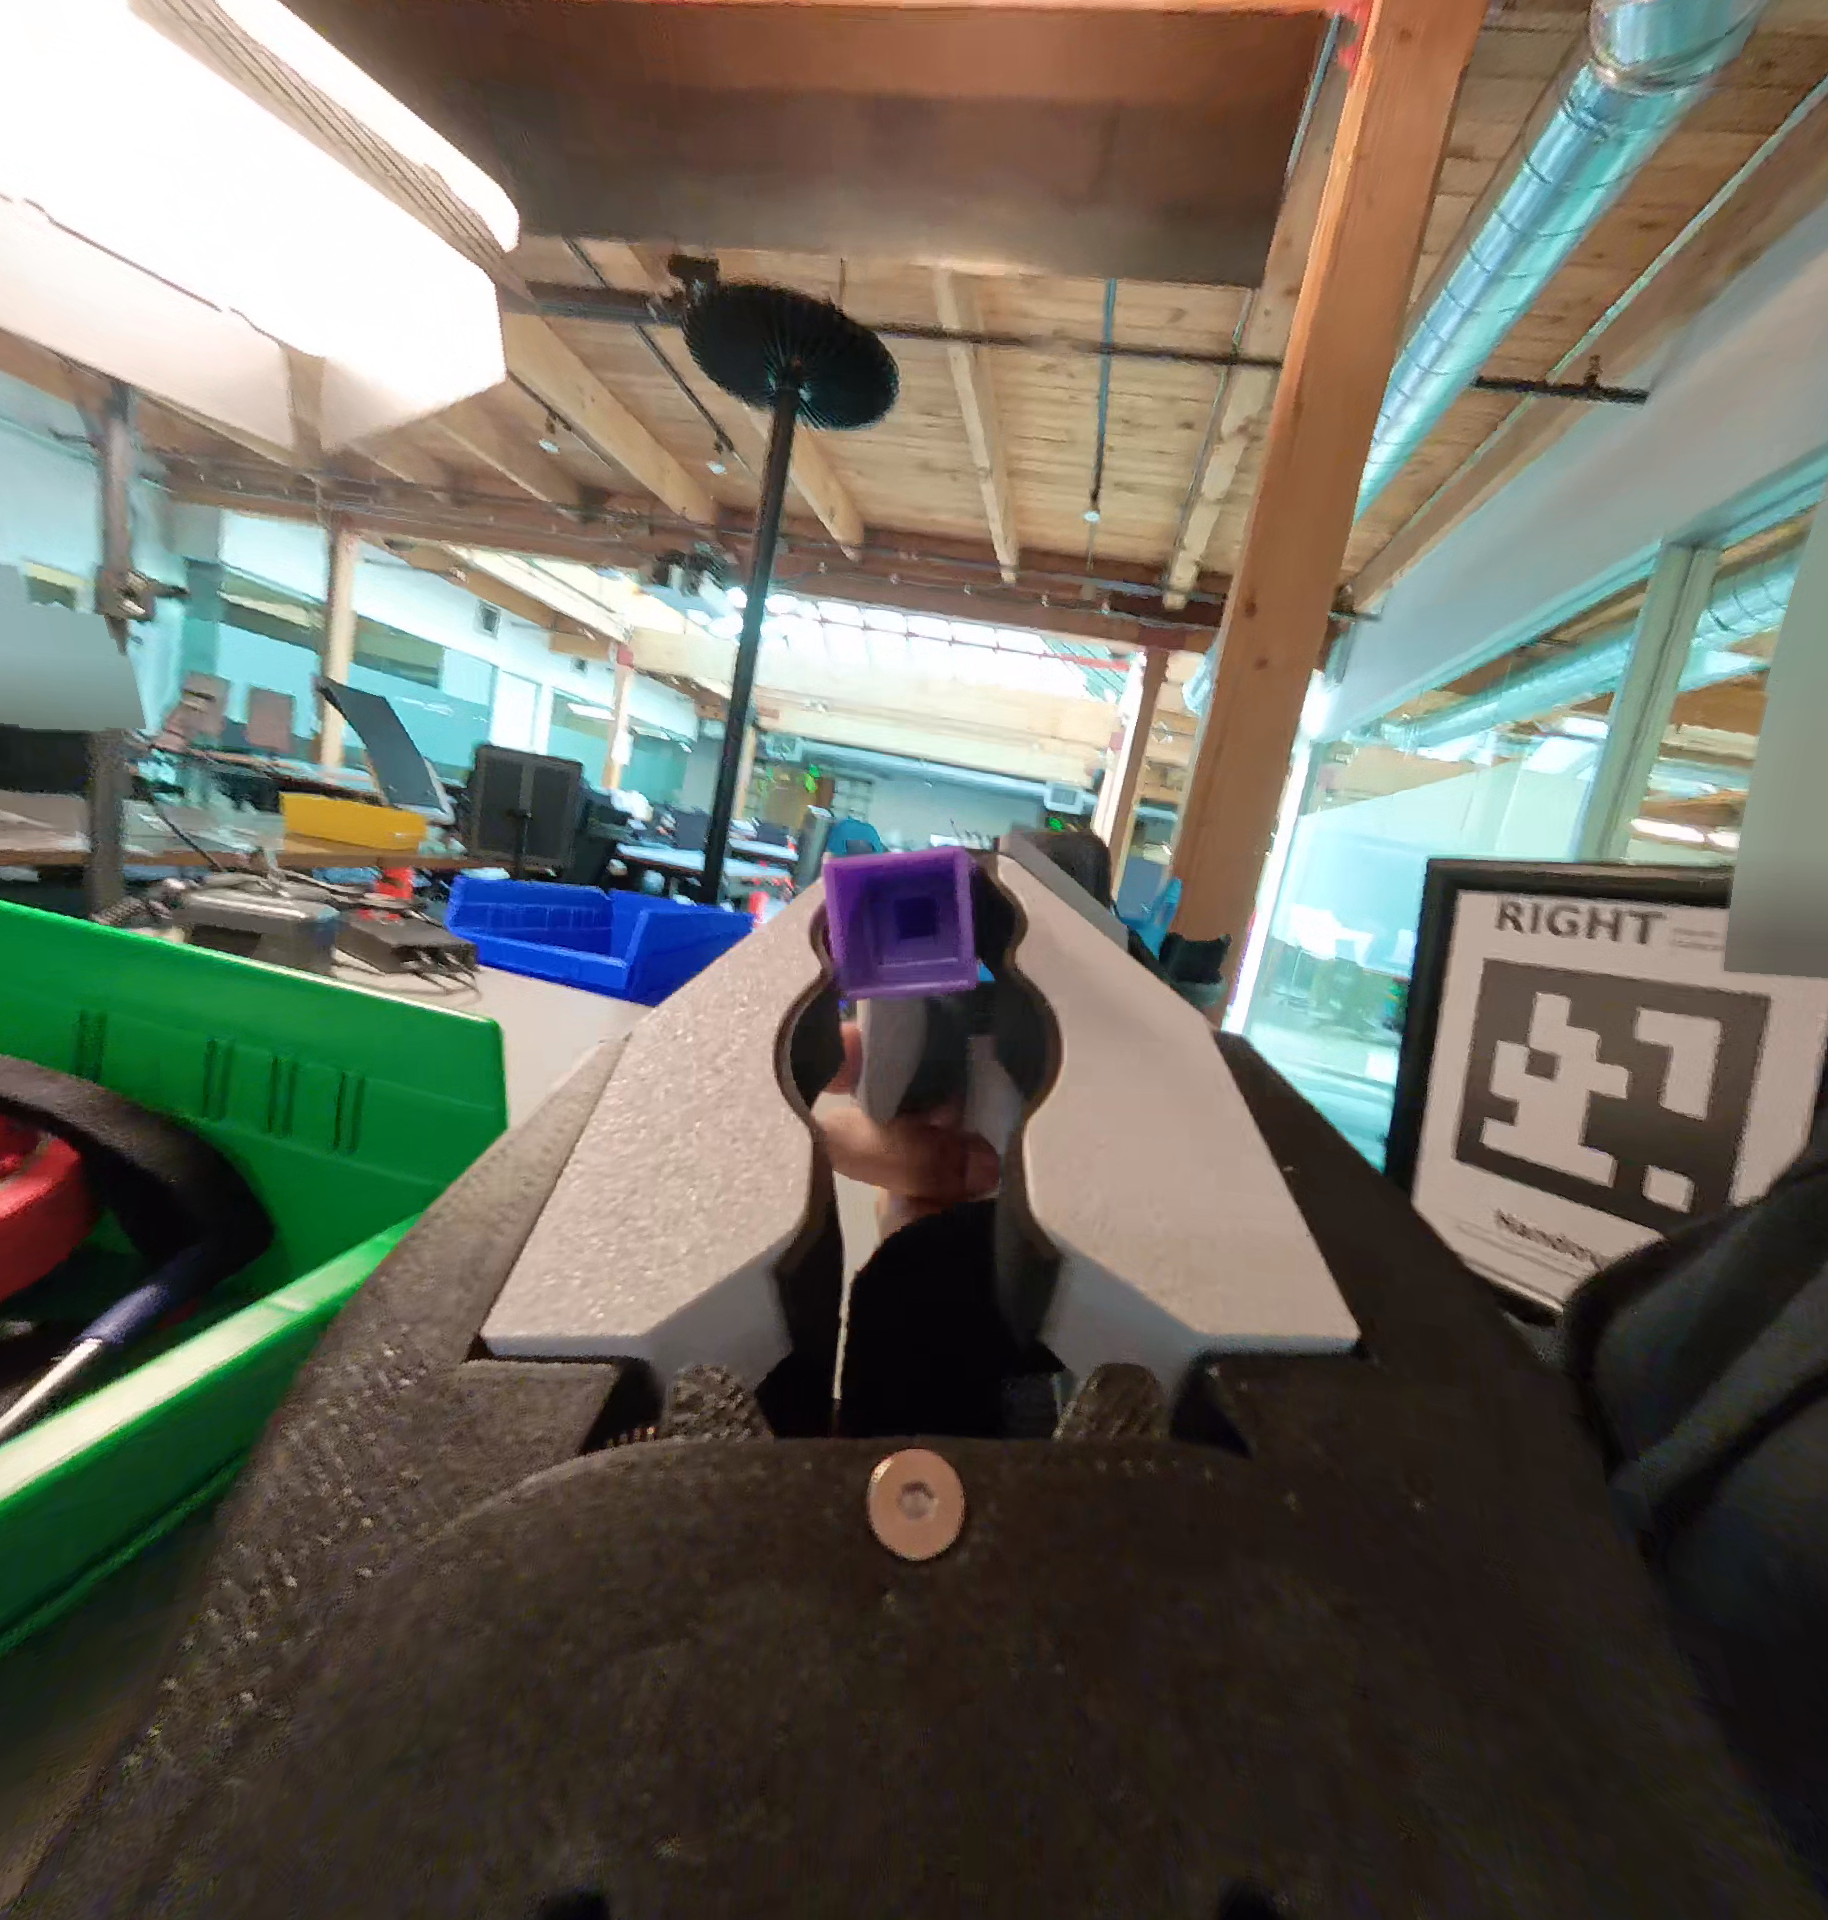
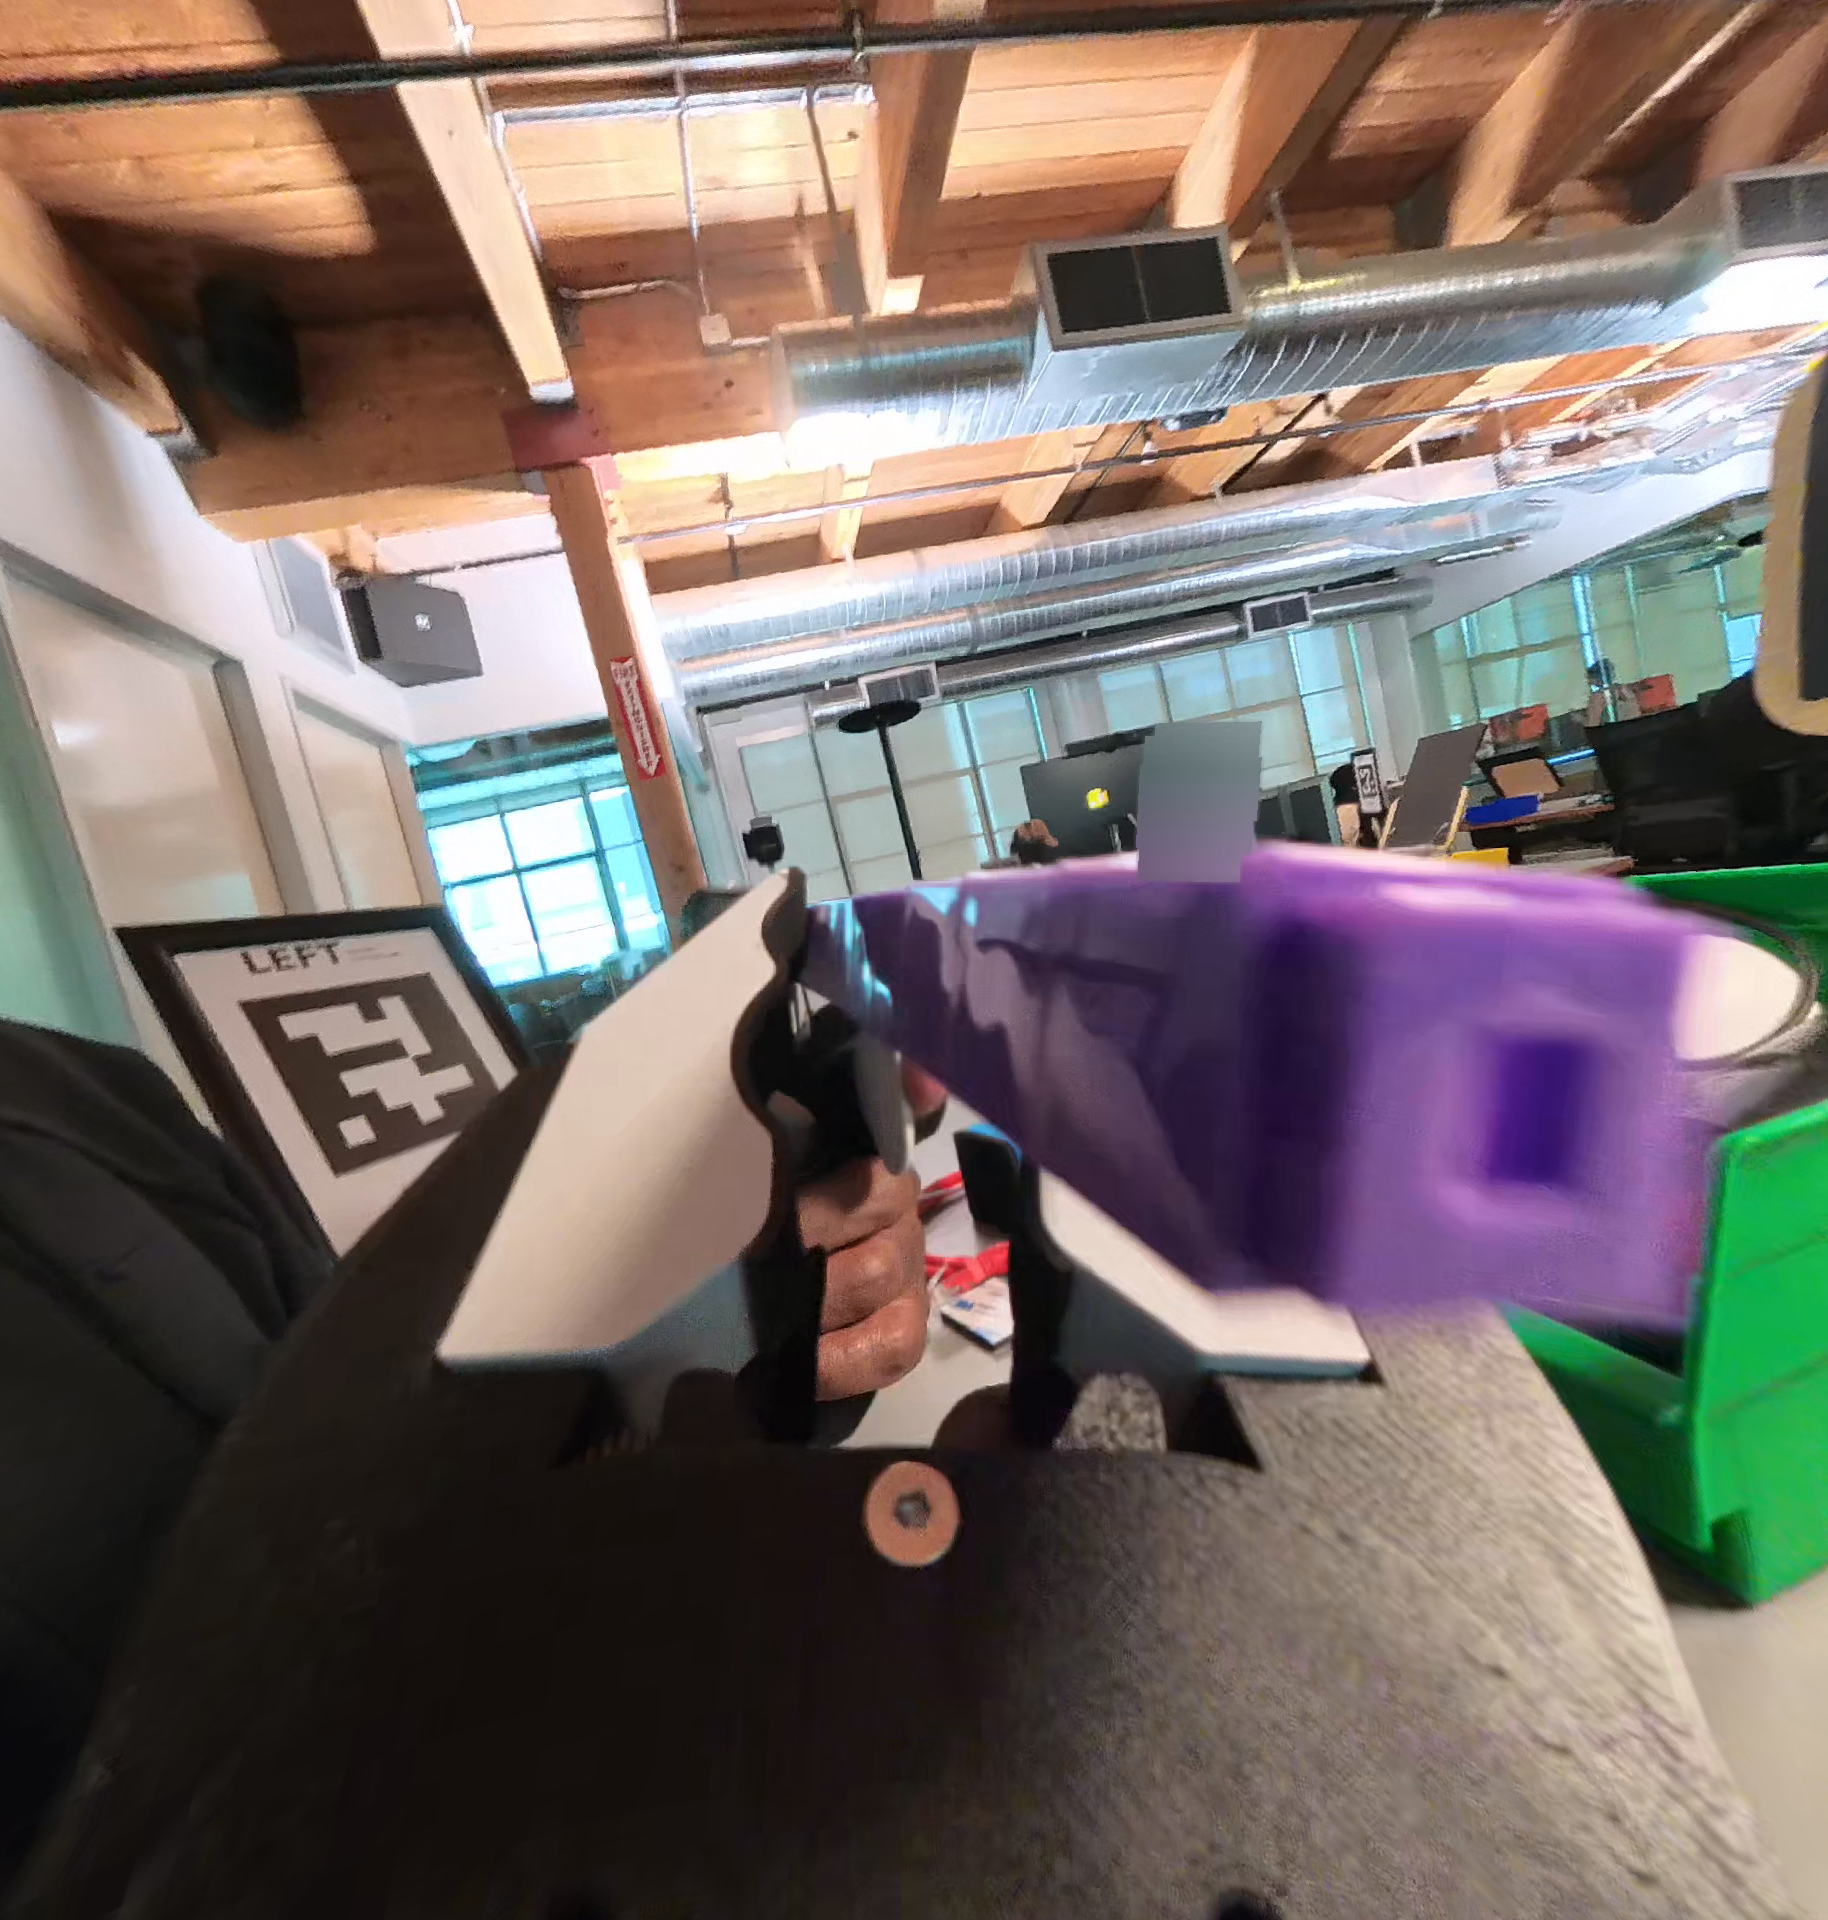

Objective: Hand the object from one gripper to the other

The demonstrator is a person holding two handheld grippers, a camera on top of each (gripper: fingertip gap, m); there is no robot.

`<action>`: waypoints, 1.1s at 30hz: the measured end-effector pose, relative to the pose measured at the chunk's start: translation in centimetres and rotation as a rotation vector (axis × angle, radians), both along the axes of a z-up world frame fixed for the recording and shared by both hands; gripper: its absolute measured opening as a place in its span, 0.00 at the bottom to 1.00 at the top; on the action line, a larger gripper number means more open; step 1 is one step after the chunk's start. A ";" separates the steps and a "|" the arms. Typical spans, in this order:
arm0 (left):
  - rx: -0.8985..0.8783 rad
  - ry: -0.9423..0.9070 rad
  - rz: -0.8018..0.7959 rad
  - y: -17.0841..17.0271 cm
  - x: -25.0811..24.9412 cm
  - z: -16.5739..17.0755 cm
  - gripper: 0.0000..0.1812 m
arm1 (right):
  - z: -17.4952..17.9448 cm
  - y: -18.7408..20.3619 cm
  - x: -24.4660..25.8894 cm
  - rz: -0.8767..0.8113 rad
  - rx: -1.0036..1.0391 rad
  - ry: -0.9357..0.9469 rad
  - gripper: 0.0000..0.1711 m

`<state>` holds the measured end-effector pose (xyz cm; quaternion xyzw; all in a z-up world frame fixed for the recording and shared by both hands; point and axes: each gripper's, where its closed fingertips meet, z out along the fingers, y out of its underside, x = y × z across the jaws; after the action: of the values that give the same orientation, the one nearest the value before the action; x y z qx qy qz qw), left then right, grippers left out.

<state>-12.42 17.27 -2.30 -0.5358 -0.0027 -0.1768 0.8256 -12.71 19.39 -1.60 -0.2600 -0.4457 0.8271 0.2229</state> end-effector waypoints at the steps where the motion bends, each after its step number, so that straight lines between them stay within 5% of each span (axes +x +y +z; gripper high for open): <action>1: 0.026 -0.012 0.012 -0.4 -0.4 0.4 0.13 | 0.2 0.5 0.0 -0.005 -0.024 -0.001 0.23; 7: 0.068 -0.146 -0.058 -0.9 -1.2 0.9 0.13 | 0.3 0.5 0.2 0.015 -0.040 0.011 0.14; 10: -0.018 -0.110 -0.085 0.3 -0.1 -0.1 0.26 | -0.3 -0.3 -0.1 0.022 0.002 -0.017 0.12; 14: -0.058 -0.015 -0.047 0.9 0.8 -0.9 0.12 | -0.5 -0.4 -0.4 0.006 0.014 -0.027 0.20; 17: 0.026 -0.046 -0.014 -0.2 -0.2 0.3 0.12 | -0.2 0.7 -0.5 -0.011 -0.037 -0.035 0.24; 24: -0.037 -0.109 -0.116 0.7 0.7 -0.6 0.19 | -0.5 -0.8 0.0 0.061 0.011 -0.031 0.14; 29: -0.067 0.023 -0.021 1.1 0.9 -1.1 0.14 | -0.7 -0.6 -0.5 0.023 0.019 -0.043 0.23; 33: -0.004 -0.046 -0.046 0.2 0.3 -0.2 0.13 | -0.4 -0.1 -0.2 0.043 -0.021 -0.038 0.18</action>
<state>-12.11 17.48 -2.49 -0.5332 -0.0098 -0.2079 0.8200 -12.95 19.27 -2.04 -0.2682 -0.4469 0.8312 0.1937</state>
